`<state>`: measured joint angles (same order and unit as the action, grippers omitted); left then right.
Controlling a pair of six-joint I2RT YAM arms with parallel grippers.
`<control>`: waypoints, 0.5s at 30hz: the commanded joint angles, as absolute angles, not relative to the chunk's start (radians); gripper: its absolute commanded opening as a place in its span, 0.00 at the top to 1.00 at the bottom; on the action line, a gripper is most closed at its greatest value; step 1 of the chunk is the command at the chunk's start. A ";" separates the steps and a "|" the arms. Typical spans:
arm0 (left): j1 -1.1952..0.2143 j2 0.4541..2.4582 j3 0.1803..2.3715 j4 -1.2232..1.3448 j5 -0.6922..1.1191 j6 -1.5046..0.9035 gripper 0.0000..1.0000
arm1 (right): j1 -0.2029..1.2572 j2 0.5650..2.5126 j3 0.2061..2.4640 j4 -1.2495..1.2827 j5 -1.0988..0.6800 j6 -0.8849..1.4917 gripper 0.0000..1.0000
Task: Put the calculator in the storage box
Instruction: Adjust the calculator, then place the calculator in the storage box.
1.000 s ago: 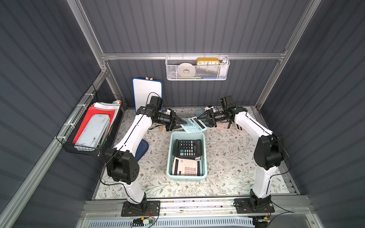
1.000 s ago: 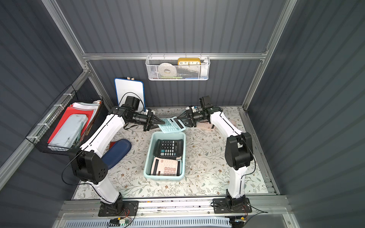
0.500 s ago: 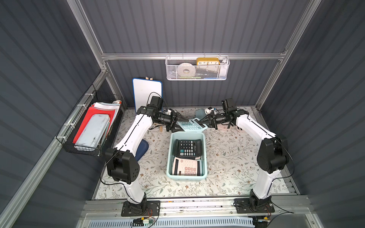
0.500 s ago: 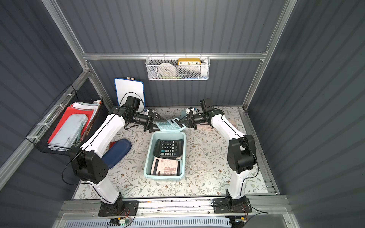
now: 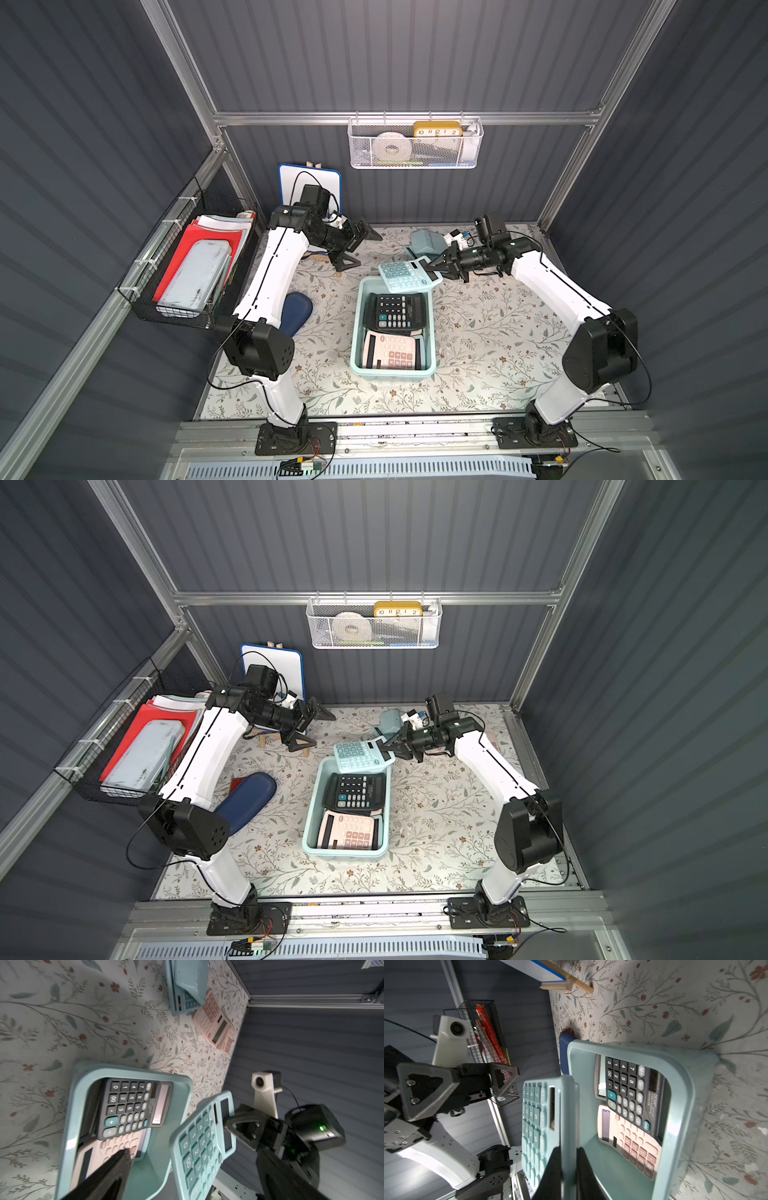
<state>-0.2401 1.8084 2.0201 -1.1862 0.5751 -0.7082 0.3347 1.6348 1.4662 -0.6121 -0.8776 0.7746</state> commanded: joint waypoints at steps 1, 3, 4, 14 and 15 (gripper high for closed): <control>-0.233 1.809 2.042 -1.252 0.453 -0.678 0.01 | 0.394 1.572 1.438 -0.693 -0.722 0.726 1.00; -0.230 1.805 2.042 -1.238 0.444 -0.685 0.01 | 0.434 1.530 1.407 -0.697 -0.646 0.741 1.00; -0.229 1.804 2.043 -1.236 0.436 -0.692 0.01 | 0.454 1.514 1.393 -0.700 -0.614 0.750 1.00; -0.216 1.746 1.931 -1.135 0.446 -0.771 0.01 | 0.673 1.396 1.274 -0.680 -0.284 0.881 1.00; -0.215 1.741 1.924 -1.136 0.446 -0.769 0.01 | 0.697 1.393 1.265 -0.675 -0.259 0.895 1.00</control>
<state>-0.2218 1.7851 1.9495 -1.1561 0.4450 -0.7502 0.6537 1.4200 1.2819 -0.6888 -0.3962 0.8375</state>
